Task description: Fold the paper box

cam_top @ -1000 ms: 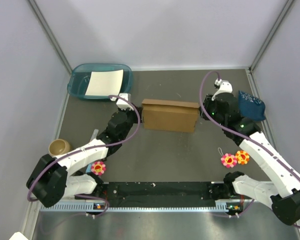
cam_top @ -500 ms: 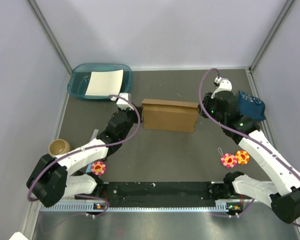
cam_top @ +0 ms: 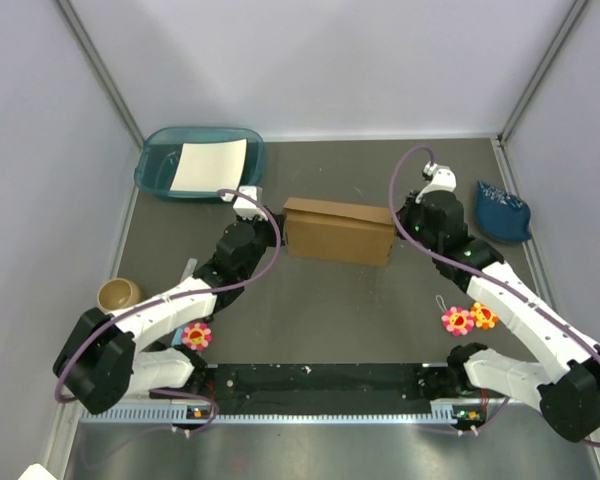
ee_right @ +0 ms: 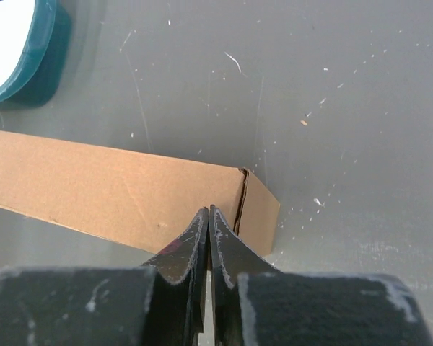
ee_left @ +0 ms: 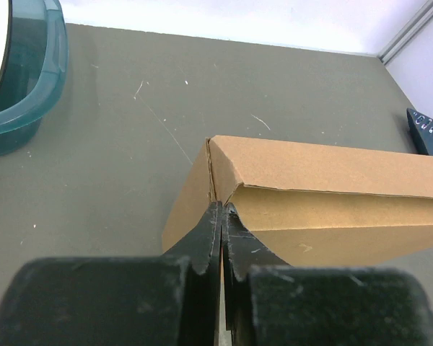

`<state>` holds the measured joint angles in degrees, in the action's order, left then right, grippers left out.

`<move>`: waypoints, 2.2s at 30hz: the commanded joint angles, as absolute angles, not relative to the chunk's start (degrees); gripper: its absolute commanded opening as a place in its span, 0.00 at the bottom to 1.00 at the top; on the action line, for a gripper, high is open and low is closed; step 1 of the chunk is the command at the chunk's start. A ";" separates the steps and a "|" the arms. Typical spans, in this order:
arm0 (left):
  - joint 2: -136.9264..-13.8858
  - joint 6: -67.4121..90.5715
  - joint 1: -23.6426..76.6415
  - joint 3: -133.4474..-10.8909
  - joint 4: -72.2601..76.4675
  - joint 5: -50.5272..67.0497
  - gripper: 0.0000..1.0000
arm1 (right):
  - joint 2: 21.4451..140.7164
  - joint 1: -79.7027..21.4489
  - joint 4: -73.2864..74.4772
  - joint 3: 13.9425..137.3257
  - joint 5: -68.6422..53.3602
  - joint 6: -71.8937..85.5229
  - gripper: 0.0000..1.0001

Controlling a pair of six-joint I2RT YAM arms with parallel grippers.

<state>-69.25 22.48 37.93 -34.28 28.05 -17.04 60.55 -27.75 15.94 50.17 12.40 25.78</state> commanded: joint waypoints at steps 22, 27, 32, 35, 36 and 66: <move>-53.19 23.46 37.09 -38.07 5.88 -24.34 0.50 | 64.78 -28.30 21.36 51.50 13.10 27.16 0.04; -52.20 28.29 32.18 -39.37 13.52 -13.84 0.45 | 64.69 -28.30 21.27 50.02 13.18 26.81 0.00; -61.06 34.98 25.49 -45.78 18.89 3.13 0.38 | 64.51 -28.30 21.18 48.60 13.71 26.89 0.00; -66.07 37.08 24.17 -48.69 22.13 7.98 0.34 | 64.25 -28.30 21.18 48.43 13.45 26.81 0.00; -67.14 37.87 23.82 -49.13 22.93 10.96 0.32 | 64.25 -28.21 21.18 48.60 13.53 26.72 0.00; -81.83 40.17 21.09 -41.75 22.94 23.03 0.00 | 58.54 -28.30 21.88 57.73 11.17 26.54 0.08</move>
